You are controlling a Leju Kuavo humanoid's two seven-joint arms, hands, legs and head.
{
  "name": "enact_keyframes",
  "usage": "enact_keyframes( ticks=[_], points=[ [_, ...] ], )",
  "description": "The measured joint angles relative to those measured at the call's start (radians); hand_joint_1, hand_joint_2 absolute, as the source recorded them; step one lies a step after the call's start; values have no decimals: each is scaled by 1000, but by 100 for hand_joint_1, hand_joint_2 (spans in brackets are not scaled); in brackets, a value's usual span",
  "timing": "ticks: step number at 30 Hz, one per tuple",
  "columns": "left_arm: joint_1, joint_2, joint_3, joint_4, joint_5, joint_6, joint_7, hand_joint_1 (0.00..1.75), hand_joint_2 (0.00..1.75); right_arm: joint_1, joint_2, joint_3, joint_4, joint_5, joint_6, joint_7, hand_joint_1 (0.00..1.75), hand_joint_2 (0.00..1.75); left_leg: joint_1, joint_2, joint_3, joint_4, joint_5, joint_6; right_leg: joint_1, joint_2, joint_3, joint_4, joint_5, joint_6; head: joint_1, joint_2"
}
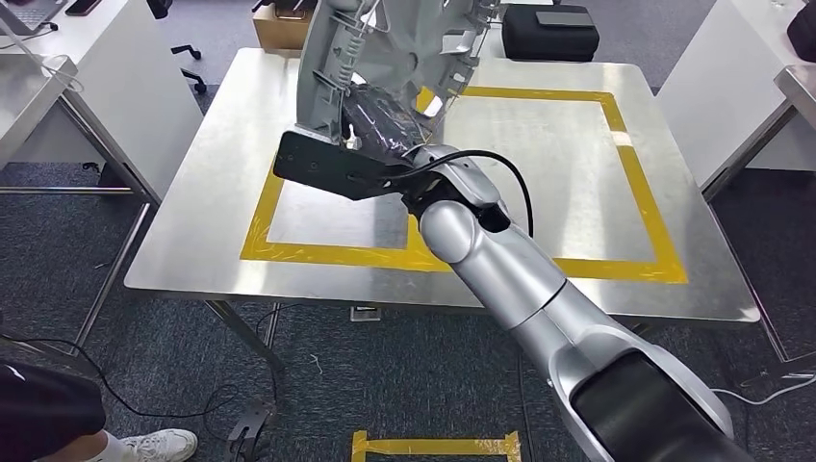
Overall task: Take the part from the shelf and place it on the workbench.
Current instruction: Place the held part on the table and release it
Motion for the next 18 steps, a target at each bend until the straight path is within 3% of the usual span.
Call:
enact_keyframes(
  ticks=[2,3,5,7,9,11,13,14,16,18],
  points=[
    [0,-4,9,0,-9,-4,3,0,175,-22,3,17,16,69,-25,7,175,175,-4,-2,-5,8,-4,-6,2,-1,67,-135,48,1,-1,0],
    [0,-5,13,0,-15,-6,5,0,175,-33,5,25,25,106,-42,10,175,175,-5,-2,-7,12,-5,-11,4,-1,84,-170,59,-2,-1,0],
    [0,-6,18,0,-25,-8,10,0,175,-53,6,39,40,180,-79,18,175,175,-6,-2,-11,16,-6,-19,7,-1,90,-183,65,-12,-2,0],
    [1,-6,21,-1,-34,-9,15,0,175,-68,8,52,54,248,-110,28,175,175,-2,-1,-18,27,-17,-29,0,-1,93,-187,68,-23,-2,0],
    [0,-7,24,-1,-41,-10,20,0,175,-84,11,64,68,309,-137,34,175,175,2,1,-52,100,-61,-41,-8,0,97,-190,70,-31,-4,0],
    [0,-9,27,-1,-45,-11,22,0,175,-99,12,81,85,365,-154,36,175,175,7,1,-113,232,-118,-52,-8,0,98,-190,69,-34,-4,0],
    [0,-10,32,-2,-47,-12,23,0,175,-109,12,103,106,414,-157,37,175,175,9,2,-147,298,-127,-57,-7,1,100,-189,69,-34,-4,0],
    [0,-10,34,-2,-48,-13,23,0,175,-112,13,114,115,434,-156,37,175,175,10,2,-136,272,-104,-57,-8,2,101,-189,68,-34,-4,0],
    [-1,-10,37,-2,-48,-14,23,0,175,-121,17,133,129,460,-156,37,175,175,10,3,-73,140,-38,-50,-7,5,103,-189,68,-33,-4,0],
    [-4,-11,40,-2,-48,-14,23,0,175,-134,20,146,139,470,-155,37,175,175,5,4,-18,36,-7,-40,-1,7,100,-189,68,-28,-4,0]
  ],
)
